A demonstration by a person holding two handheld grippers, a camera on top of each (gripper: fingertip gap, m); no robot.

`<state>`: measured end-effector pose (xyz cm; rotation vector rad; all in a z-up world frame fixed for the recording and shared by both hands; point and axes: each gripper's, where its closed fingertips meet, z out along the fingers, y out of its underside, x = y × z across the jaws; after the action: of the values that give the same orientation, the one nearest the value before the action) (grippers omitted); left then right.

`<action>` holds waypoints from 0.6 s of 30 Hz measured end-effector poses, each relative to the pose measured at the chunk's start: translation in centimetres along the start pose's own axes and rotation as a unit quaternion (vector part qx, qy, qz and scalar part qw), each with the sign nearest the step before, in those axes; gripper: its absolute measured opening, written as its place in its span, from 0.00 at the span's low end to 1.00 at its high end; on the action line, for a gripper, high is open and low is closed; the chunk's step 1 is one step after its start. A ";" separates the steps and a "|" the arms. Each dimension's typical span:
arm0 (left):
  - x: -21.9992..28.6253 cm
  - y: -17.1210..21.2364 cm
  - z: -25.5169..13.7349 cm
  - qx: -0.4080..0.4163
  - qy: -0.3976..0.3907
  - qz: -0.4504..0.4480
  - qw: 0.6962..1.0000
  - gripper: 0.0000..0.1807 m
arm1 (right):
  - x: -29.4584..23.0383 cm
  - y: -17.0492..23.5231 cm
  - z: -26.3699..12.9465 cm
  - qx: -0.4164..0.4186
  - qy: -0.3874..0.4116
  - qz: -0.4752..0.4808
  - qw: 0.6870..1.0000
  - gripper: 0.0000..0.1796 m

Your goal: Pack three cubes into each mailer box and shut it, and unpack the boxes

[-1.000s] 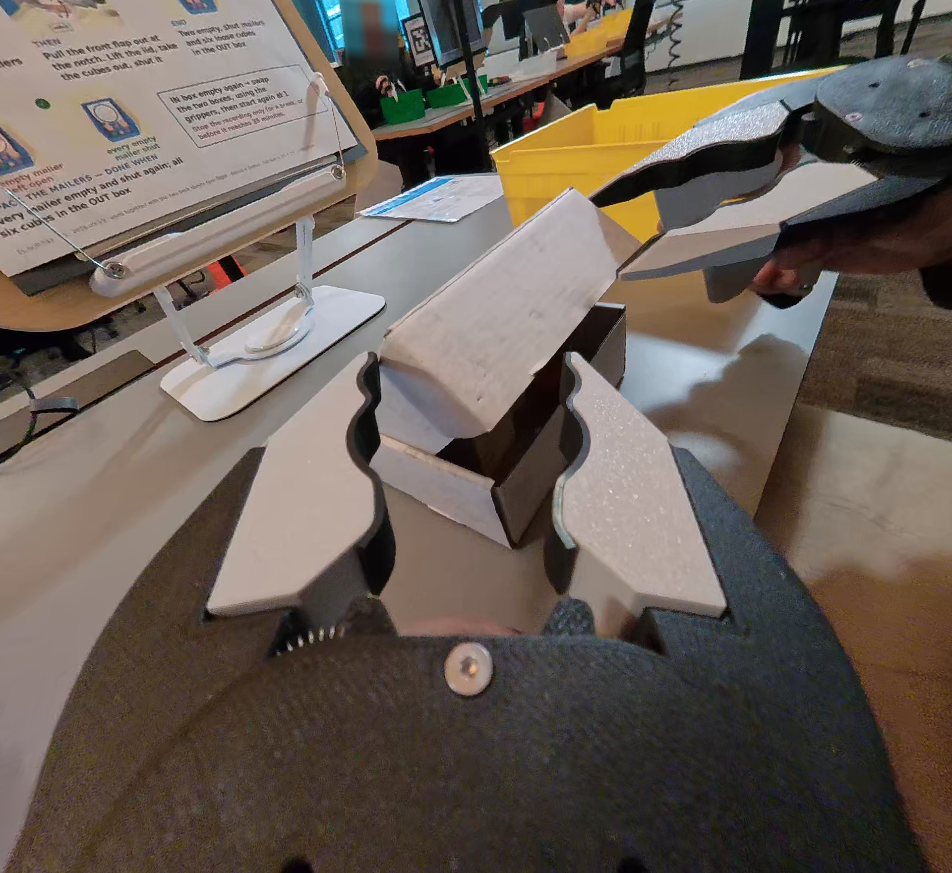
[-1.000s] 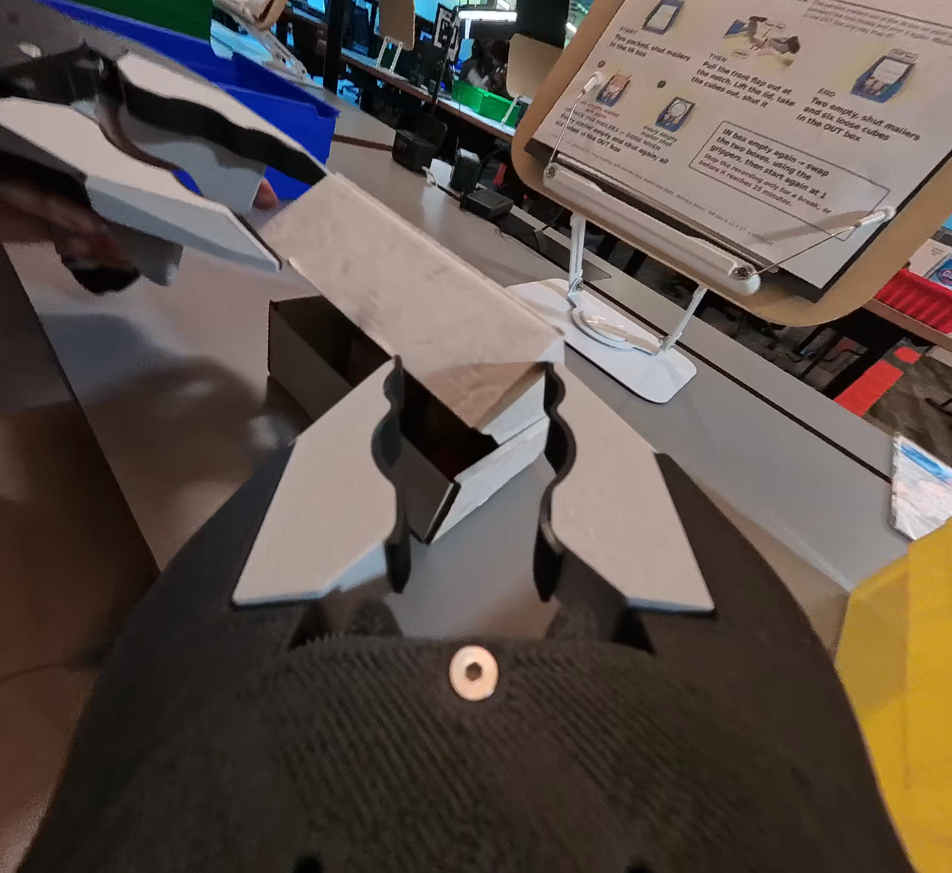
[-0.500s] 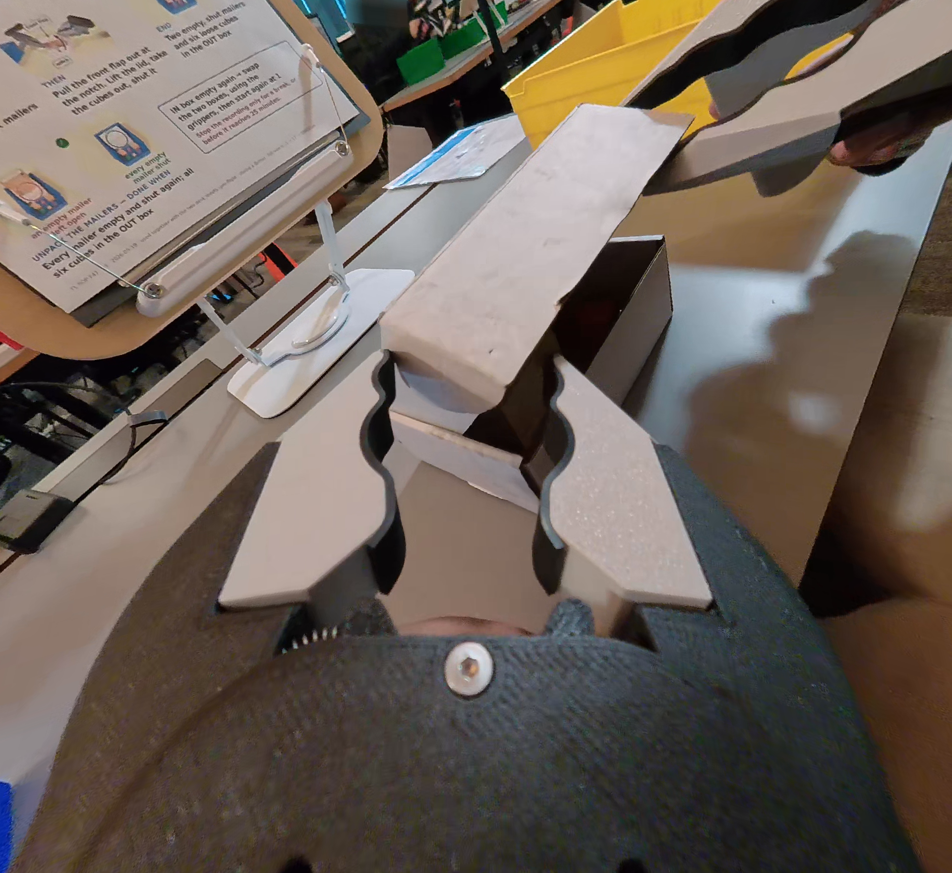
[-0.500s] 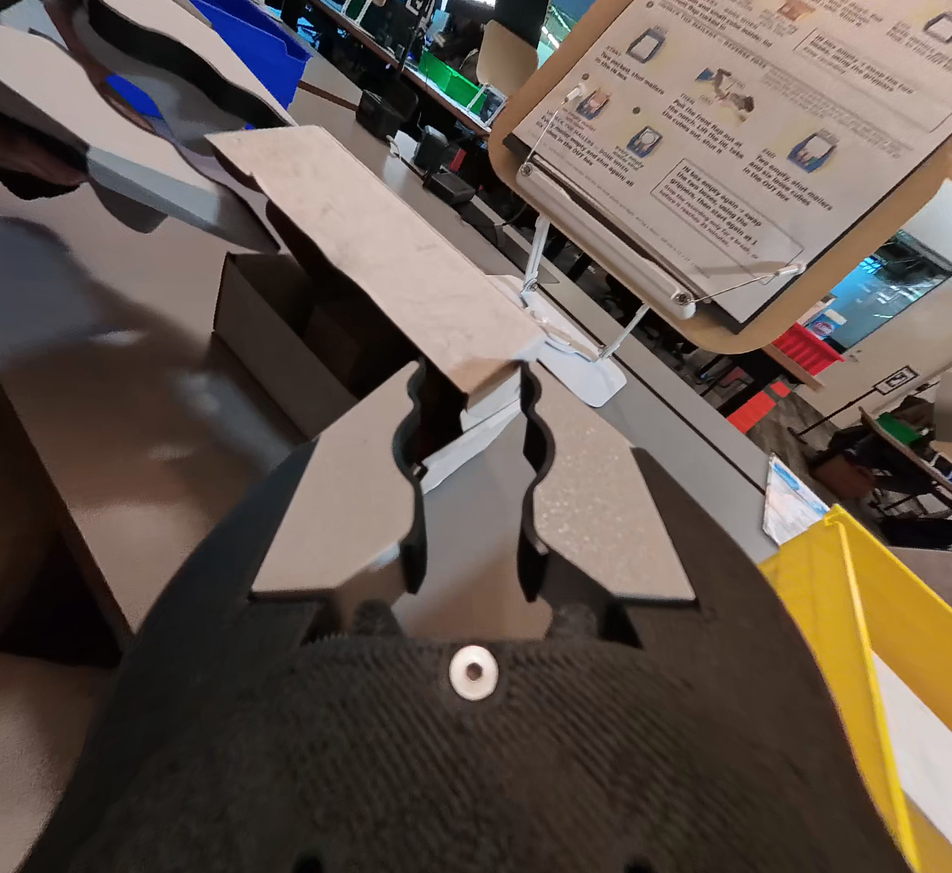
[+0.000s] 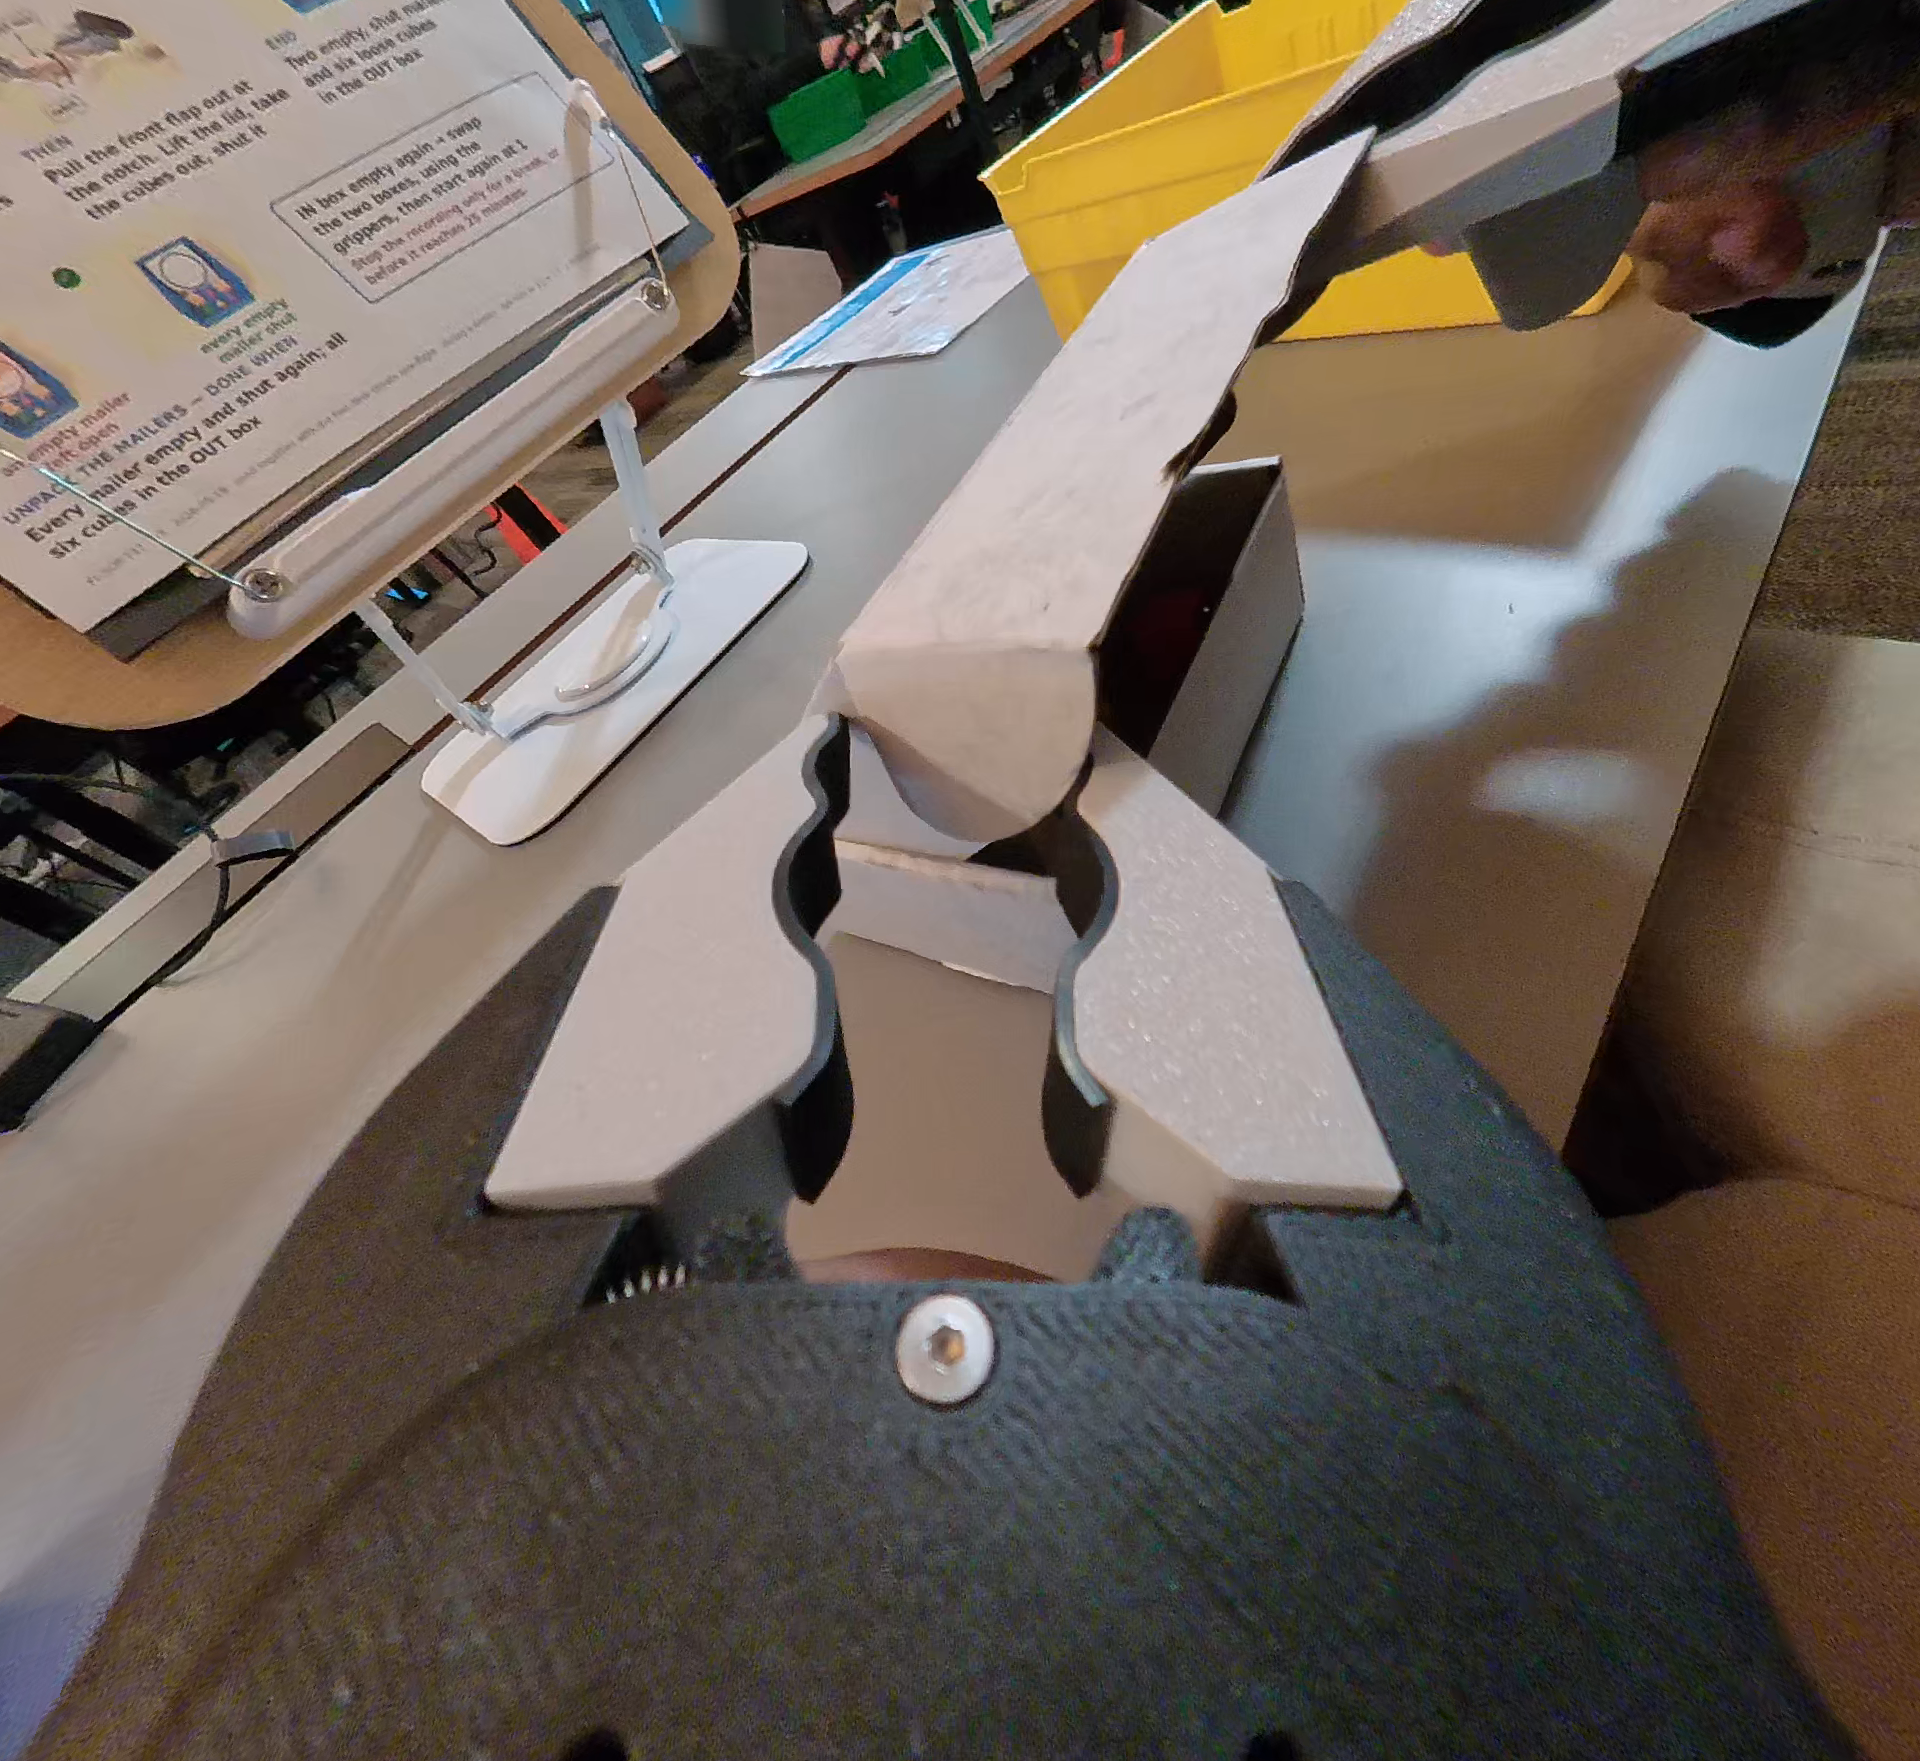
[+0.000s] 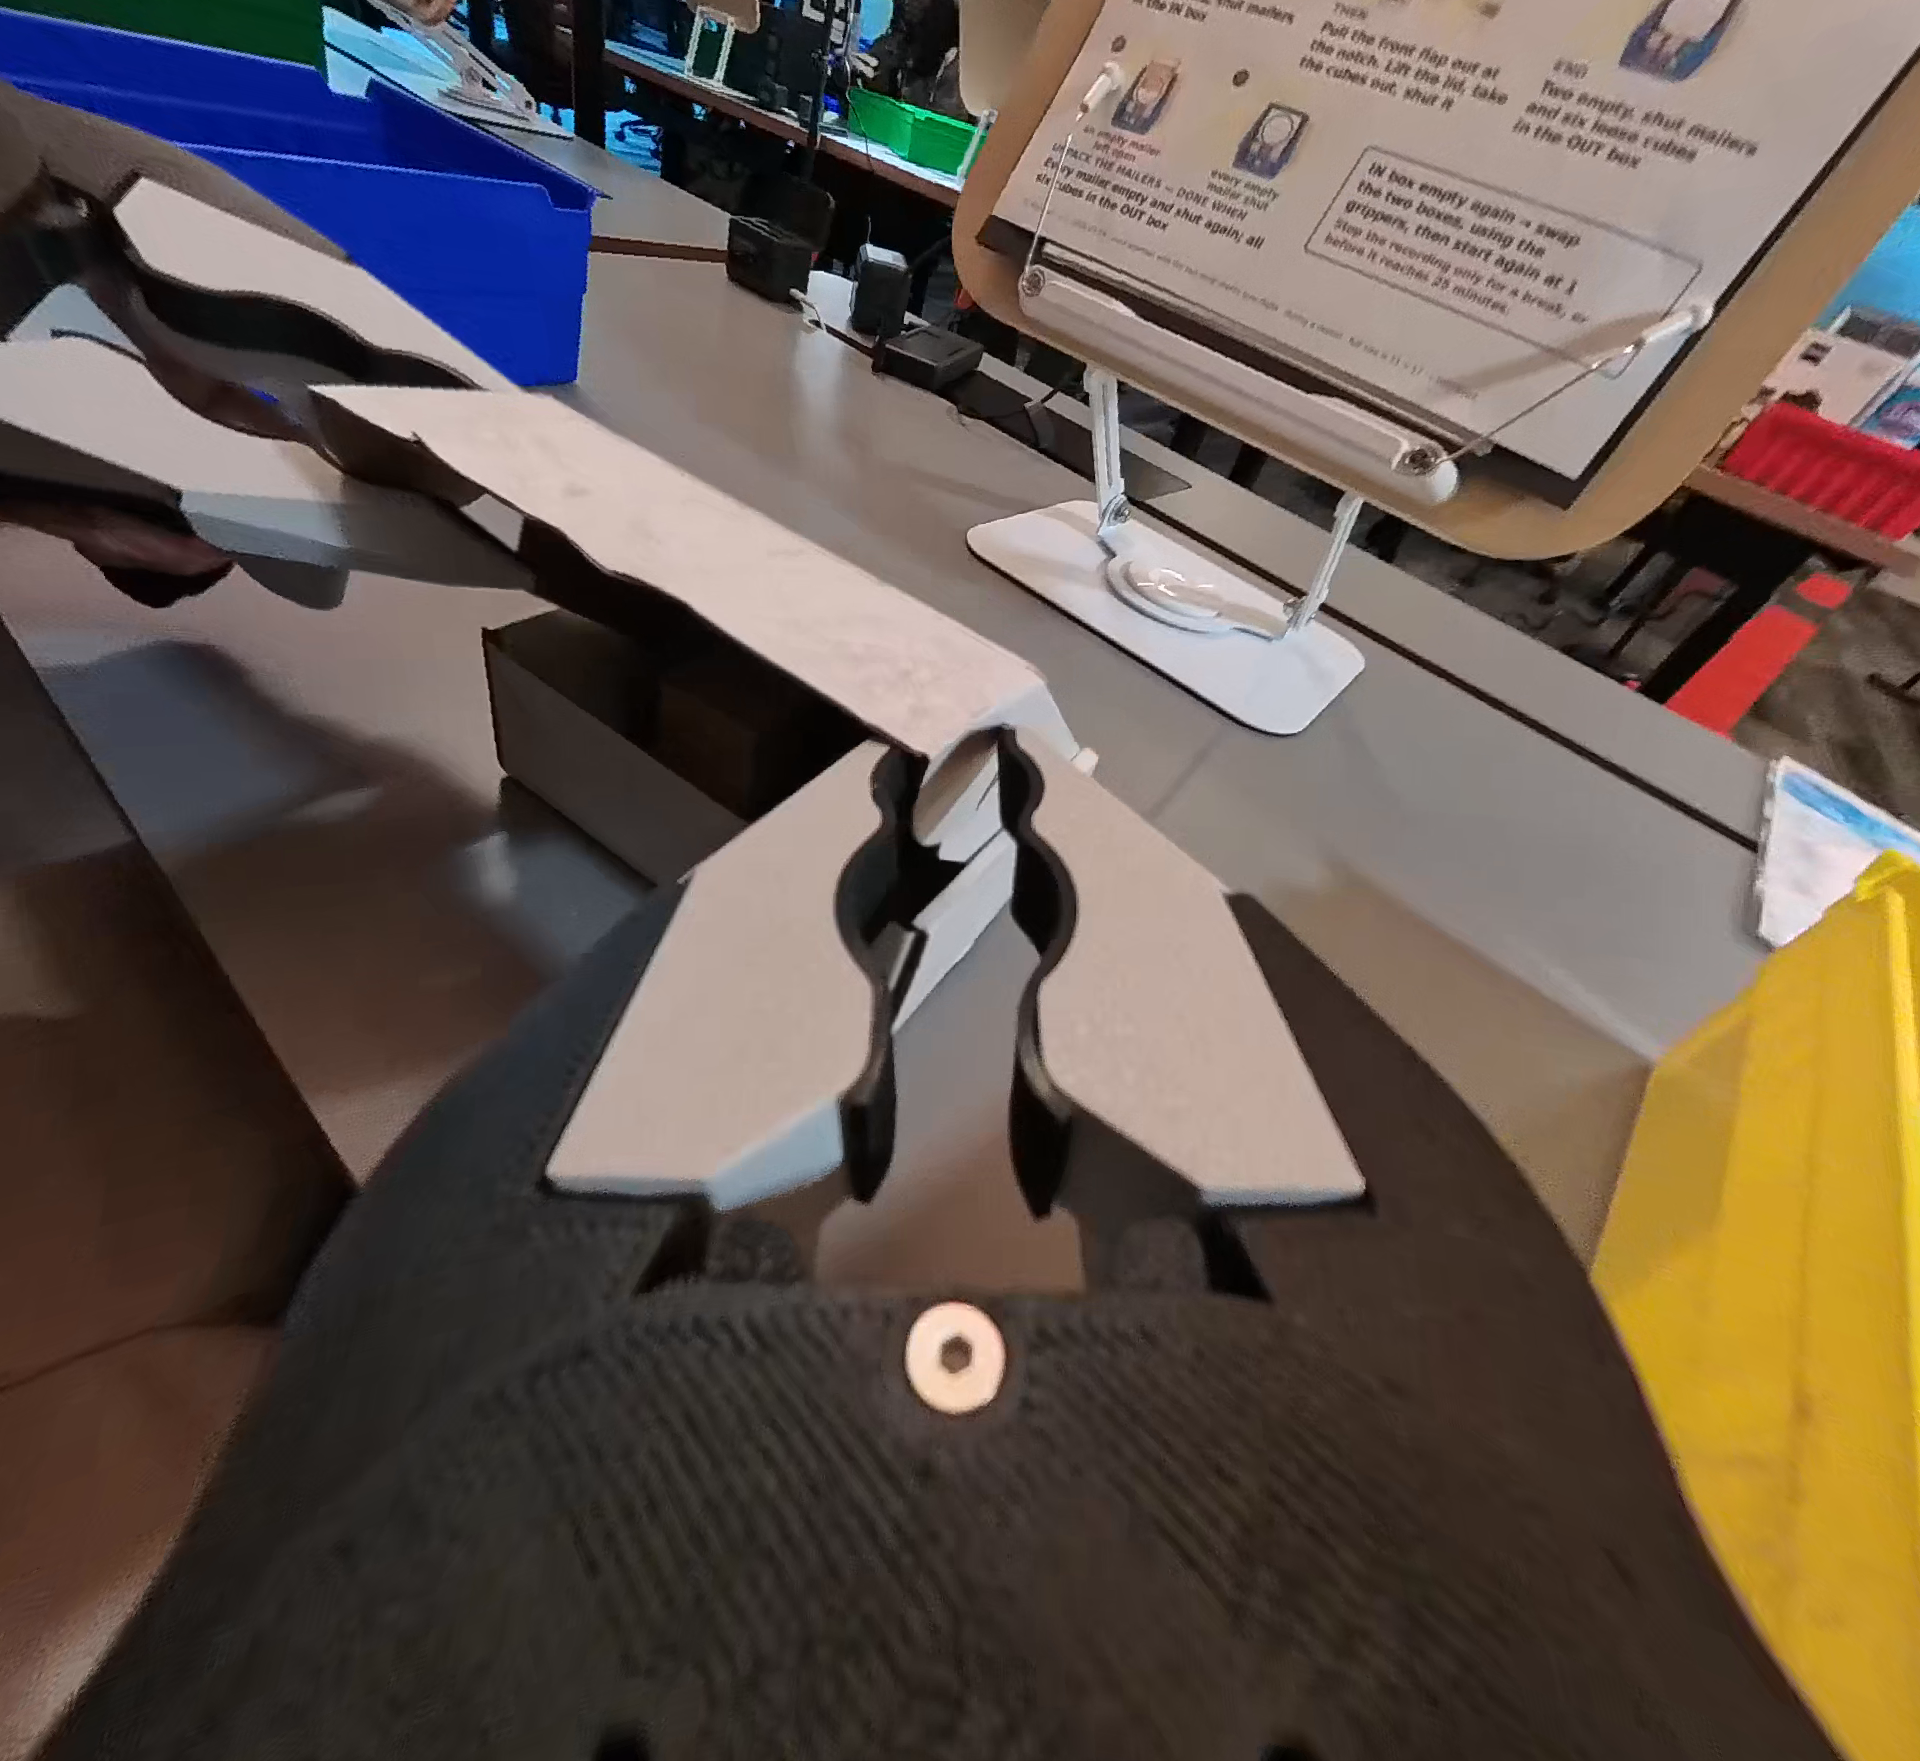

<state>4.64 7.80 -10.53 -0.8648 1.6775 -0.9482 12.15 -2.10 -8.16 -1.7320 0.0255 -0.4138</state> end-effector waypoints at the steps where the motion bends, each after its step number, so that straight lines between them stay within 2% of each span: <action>1: 0.1 0.1 0.0 -0.002 0.004 -0.002 1.000 0.21 | 0.0 0.2 0.0 -0.004 0.000 0.004 1.000 0.08; 3: 0.4 0.4 0.2 -0.012 0.008 -0.002 1.000 0.22 | -0.1 0.6 0.1 -0.015 -0.003 0.004 1.000 0.08; 10: 0.9 2.6 1.3 -0.071 0.005 0.006 0.997 0.39 | -1.2 2.1 0.7 -0.054 -0.016 -0.025 0.998 0.09; 18: 0.1 2.3 0.9 -0.062 0.002 -0.036 0.997 0.37 | -0.3 2.2 0.8 -0.050 0.011 -0.017 0.999 0.07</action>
<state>5.21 8.61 -12.80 -1.0117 1.7324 -0.9015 12.58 -1.77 -10.39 -1.8288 0.0339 -0.4635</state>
